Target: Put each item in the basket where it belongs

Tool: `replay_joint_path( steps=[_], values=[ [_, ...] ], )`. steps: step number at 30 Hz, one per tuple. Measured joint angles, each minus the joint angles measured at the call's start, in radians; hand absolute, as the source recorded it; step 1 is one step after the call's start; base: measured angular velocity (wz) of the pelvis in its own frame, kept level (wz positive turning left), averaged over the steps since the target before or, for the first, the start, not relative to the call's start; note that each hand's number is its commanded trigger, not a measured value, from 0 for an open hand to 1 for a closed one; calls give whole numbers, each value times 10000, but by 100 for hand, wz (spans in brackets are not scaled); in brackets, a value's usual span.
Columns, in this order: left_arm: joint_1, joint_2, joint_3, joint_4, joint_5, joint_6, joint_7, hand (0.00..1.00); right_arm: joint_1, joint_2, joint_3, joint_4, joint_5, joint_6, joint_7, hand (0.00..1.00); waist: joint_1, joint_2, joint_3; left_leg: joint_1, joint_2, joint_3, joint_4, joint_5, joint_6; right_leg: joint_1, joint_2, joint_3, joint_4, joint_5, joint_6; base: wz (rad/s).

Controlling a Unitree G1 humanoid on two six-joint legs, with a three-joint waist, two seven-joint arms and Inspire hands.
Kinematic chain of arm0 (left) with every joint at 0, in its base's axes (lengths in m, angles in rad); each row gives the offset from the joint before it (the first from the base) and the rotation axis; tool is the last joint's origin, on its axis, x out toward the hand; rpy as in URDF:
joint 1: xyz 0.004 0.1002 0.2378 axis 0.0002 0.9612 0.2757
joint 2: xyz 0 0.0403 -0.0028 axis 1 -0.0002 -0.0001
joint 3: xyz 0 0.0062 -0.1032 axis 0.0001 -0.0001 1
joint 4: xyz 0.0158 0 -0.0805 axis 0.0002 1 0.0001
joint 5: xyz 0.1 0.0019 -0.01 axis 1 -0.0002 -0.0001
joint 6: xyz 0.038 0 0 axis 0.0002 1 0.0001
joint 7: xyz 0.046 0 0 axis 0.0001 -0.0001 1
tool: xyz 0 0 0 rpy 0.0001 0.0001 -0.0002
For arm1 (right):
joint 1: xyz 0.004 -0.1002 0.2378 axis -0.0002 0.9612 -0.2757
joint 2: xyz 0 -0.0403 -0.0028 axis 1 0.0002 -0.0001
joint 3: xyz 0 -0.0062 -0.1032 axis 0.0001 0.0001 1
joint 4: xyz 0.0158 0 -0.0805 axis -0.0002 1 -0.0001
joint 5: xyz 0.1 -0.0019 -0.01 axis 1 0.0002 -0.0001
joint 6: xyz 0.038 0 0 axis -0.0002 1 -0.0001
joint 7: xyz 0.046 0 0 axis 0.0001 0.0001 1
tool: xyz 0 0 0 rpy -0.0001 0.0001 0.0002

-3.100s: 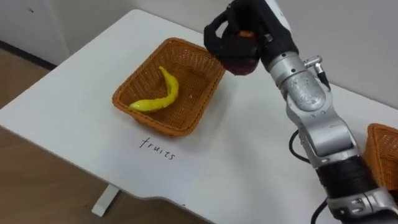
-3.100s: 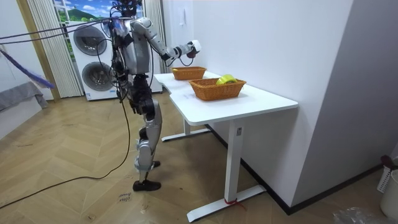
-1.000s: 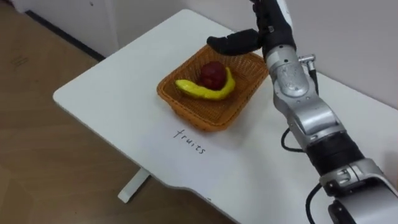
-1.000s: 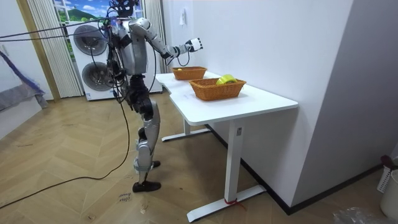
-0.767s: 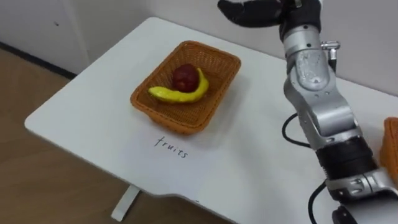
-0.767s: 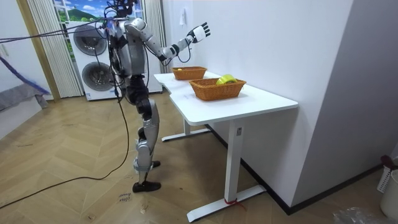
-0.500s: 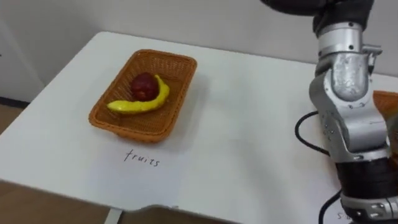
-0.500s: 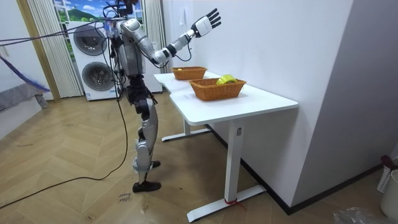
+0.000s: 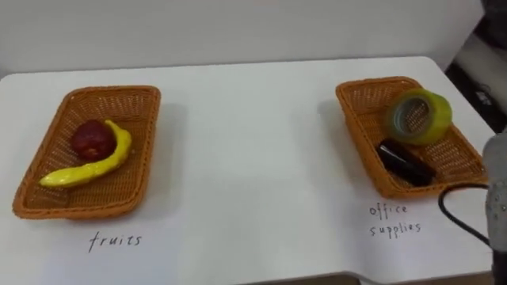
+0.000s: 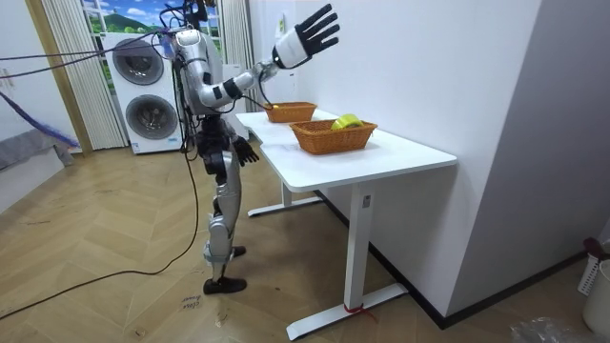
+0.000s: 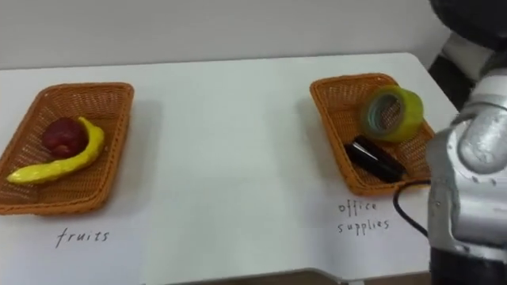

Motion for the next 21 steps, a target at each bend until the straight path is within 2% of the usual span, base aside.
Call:
replay_joint_path(
  steps=[1,2,4,7,8,9,11,12,15,17,19,21],
  values=[
    [55,-8,0,14,-40,-80,25,0,353,-5,-293,-109,25,-42,-192,0,-89,47,-20,34,31,149,-61,-5,-9,-82,33,147,25,2,-4,-37],
    [81,-7,28,9,-27,-130,72,0,658,-1,-550,-130,47,-90,-390,0,-230,24,3,64,71,303,-69,-21,-33,-145,75,324,75,11,-19,-36],
    [161,34,242,79,-43,-299,113,0,1131,2,-846,-136,41,-109,-806,0,-344,-22,0,90,142,387,-105,-67,-74,-236,144,403,176,11,-20,-26],
    [214,168,360,316,-106,-380,386,0,1988,6,-1406,-272,516,-403,-1617,0,-560,-87,0,108,216,531,-114,-109,-128,-251,205,425,135,24,-52,-20],
    [234,204,345,312,-83,-380,483,0,2423,34,-1578,-223,744,-611,-1999,0,-611,-61,-20,125,231,563,-107,-120,-144,-244,226,466,112,28,-59,-7],
    [314,227,340,320,-76,-381,593,0,2913,146,-1739,-67,1040,-840,-2307,0,-705,-119,-15,144,250,590,-105,-131,-160,-234,252,519,104,29,-67,-8],
    [422,247,336,353,-92,-391,757,0,3528,477,-1917,249,1845,-1046,-2733,0,-822,-126,-16,151,270,609,-102,-133,-165,-236,268,531,115,32,-74,-5],
    [413,261,342,388,-106,-394,850,0,3881,691,-2025,851,2452,-1230,-2874,0,-868,-94,-30,142,286,669,-96,-138,-173,-243,274,539,108,40,-88,-6],
    [378,294,311,371,-441,-406,1049,0,4488,1242,-2130,2847,4045,-1252,-3300,0,-948,-113,-8,116,293,651,-55,-158,-181,-231,274,516,118,16,-130,1],
    [398,293,311,363,-469,-430,1048,0,4657,1326,-2145,4060,5049,-1249,-3566,0,-1060,-69,2,57,248,539,-59,-170,-168,-249,241,489,110,-26,-172,6],
    [405,296,328,368,-515,-431,1048,0,4816,1334,-2156,5293,5576,-1288,-3718,0,-1098,88,-33,67,216,514,-74,-172,-161,-251,216,490,129,-75,-183,5],
    [406,356,356,371,-863,-433,1062,0,4828,1376,-2056,7219,6336,-1268,-3743,0,-1098,178,-58,128,199,516,-67,-170,-160,-255,204,481,151,-157,-182,6]
  ],
)
